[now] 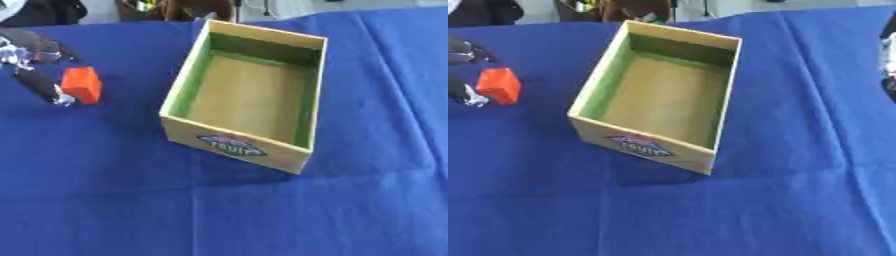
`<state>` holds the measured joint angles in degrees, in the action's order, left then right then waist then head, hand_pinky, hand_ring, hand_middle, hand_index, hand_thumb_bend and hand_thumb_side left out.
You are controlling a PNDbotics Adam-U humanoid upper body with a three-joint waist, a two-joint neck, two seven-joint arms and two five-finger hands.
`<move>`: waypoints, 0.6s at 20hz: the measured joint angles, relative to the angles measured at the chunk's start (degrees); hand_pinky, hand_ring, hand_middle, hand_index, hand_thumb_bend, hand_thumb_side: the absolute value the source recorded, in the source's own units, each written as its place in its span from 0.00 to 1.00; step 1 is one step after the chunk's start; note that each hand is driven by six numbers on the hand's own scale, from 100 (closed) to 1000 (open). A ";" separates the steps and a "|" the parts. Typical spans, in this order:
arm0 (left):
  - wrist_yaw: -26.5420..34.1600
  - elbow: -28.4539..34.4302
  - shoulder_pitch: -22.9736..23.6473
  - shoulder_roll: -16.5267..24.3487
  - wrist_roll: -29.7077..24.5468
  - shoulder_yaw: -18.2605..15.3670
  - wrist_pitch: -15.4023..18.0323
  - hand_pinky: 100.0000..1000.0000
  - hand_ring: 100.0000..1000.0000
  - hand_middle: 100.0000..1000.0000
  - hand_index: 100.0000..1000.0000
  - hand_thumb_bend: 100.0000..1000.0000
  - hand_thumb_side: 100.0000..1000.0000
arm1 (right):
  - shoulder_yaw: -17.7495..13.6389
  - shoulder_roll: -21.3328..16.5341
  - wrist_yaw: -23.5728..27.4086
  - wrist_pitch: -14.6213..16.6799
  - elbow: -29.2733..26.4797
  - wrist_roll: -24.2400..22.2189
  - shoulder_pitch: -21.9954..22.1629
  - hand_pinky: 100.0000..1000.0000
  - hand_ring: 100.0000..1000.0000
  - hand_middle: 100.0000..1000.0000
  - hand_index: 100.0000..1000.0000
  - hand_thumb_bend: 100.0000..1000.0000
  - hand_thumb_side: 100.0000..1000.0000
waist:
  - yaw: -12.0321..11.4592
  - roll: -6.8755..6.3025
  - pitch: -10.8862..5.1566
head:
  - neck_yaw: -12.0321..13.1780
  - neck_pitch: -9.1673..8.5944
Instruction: Pick up objects on the table and place them in the box.
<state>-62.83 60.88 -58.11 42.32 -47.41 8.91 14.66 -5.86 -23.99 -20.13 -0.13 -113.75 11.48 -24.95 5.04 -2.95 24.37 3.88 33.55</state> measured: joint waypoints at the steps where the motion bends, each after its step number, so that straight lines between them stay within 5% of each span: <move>1: 0.02 -0.03 0.00 0.00 -0.07 -0.01 -0.07 0.74 0.85 0.91 1.00 0.50 0.58 | 0.07 0.00 0.00 0.00 0.00 0.00 -0.04 0.73 0.61 0.55 0.75 0.00 0.55 | 0.08 0.00 0.11 | 0.02 -0.06; 12: 0.30 -1.14 -0.10 -0.04 0.51 -0.76 -0.91 0.69 0.82 0.83 0.97 0.40 0.57 | 0.23 0.10 0.00 -0.14 0.00 -0.16 -0.09 0.73 0.61 0.55 0.75 0.00 0.55 | 0.78 -0.17 1.10 | 0.44 -0.98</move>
<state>-62.54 59.74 -58.20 42.28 -46.90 8.16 13.75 -5.63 -23.88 -20.13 -0.27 -113.75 11.31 -25.04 5.82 -3.12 25.47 4.33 32.58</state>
